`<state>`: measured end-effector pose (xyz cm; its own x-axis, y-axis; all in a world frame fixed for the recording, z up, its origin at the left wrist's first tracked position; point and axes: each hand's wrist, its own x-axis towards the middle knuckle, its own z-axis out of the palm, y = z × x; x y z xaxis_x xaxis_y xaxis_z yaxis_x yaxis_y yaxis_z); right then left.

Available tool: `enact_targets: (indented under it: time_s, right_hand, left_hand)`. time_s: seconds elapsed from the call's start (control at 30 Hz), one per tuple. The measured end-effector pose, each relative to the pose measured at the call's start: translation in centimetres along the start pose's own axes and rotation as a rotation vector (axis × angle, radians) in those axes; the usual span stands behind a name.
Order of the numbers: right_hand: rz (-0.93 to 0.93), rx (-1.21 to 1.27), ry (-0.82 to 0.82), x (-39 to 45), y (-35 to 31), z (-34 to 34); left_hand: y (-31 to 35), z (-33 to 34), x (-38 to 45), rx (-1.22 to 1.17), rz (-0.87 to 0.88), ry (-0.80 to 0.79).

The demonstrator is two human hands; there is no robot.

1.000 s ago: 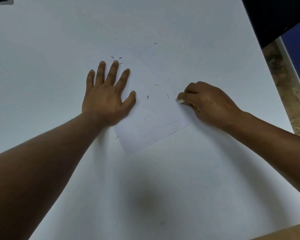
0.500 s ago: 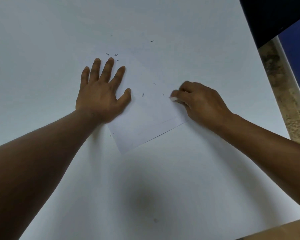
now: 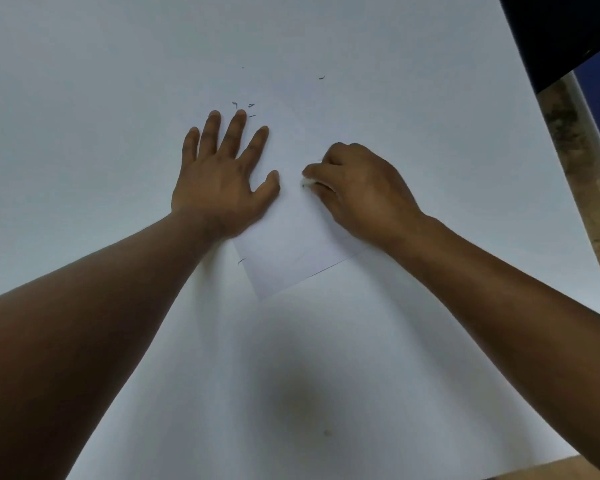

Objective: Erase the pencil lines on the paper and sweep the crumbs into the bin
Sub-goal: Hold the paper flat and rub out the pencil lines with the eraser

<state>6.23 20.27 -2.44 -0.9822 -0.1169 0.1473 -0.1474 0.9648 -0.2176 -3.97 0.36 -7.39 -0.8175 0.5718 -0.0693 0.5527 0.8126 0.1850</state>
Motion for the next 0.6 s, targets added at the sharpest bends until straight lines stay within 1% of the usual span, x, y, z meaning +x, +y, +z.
enact_targets:
  time_s: [0.1,0.2,0.3,0.47,0.53,0.6]
  right_hand:
    - [0.019,0.036,-0.004,-1.2,-1.4,-0.2]
    - [0.107,0.097,0.009,-3.7,-2.9,-0.4]
    - [0.190,0.165,0.058,-5.1,-4.4,0.3]
    - [0.245,0.166,0.086,-6.3,-7.3,2.4]
    - [0.258,0.174,0.059,-7.6,-7.8,2.2]
    - [0.238,0.206,-0.007,-8.5,-8.1,1.3]
  left_hand:
    - [0.0,0.1,-0.1,0.003,0.000,-0.002]
    - [0.0,0.1,0.0,0.009,0.006,0.000]
    - [0.0,0.0,-0.1,0.012,0.008,0.004]
    - [-0.1,0.0,-0.1,-0.001,0.012,0.009]
    - [0.0,0.0,-0.1,0.000,0.014,0.006]
    - [0.0,0.0,-0.2,0.006,0.015,0.004]
